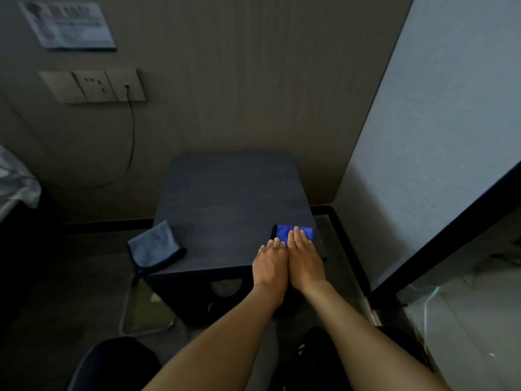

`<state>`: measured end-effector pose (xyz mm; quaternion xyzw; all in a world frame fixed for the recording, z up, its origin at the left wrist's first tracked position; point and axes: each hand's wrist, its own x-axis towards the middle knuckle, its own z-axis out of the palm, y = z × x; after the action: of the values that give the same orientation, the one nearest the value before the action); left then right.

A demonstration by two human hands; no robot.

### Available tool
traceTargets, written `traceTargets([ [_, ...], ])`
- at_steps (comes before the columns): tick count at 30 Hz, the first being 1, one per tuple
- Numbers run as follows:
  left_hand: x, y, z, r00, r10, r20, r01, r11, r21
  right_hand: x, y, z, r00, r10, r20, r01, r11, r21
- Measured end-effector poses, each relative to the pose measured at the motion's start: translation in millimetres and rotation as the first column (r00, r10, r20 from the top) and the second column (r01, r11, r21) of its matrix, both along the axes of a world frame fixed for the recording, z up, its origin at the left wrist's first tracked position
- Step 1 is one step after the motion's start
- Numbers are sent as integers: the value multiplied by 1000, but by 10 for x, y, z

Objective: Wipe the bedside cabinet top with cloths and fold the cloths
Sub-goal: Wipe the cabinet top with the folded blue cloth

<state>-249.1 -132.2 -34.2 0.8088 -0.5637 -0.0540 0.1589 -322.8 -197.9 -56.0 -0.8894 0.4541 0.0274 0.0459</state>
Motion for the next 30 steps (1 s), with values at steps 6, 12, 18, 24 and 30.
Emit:
traceTargets([
  [6,411,269,-79,995,68,71,-69,997,20,450,247,13,999,40,33,-42,998,53],
  [12,525,150,-88,984,59,167,-76,992,102,617,157,-33,999,50,0,-50,998,47],
  [18,585,-142,-111,974,57,220,-88,987,132,722,-118,-36,999,46,13,-47,996,72],
  [24,752,-554,-130,973,59,224,-88,989,121,892,-533,-74,999,31,23,-32,996,79],
  [30,1047,-1079,-134,968,75,238,-100,990,95,1220,-1095,-78,999,34,24,-35,997,64],
])
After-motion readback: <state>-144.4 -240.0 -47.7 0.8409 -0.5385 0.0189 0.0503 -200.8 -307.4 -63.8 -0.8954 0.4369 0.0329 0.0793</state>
